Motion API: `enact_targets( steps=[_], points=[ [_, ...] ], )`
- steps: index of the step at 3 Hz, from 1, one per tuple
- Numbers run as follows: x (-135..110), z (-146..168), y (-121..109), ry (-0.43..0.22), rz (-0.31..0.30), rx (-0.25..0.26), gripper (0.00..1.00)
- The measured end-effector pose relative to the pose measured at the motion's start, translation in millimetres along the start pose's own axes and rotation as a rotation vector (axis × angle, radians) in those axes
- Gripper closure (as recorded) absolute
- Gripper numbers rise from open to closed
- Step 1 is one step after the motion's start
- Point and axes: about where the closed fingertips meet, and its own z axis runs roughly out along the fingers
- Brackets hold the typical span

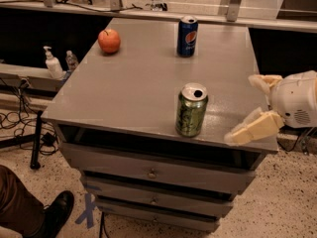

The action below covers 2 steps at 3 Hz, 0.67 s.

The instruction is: Knock green can over

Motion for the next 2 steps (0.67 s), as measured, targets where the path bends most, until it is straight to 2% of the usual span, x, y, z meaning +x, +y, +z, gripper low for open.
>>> enact_targets(
  steps=[2],
  points=[
    [-8,40,-8,-0.334,0.177,0.008,0.00]
  ],
)
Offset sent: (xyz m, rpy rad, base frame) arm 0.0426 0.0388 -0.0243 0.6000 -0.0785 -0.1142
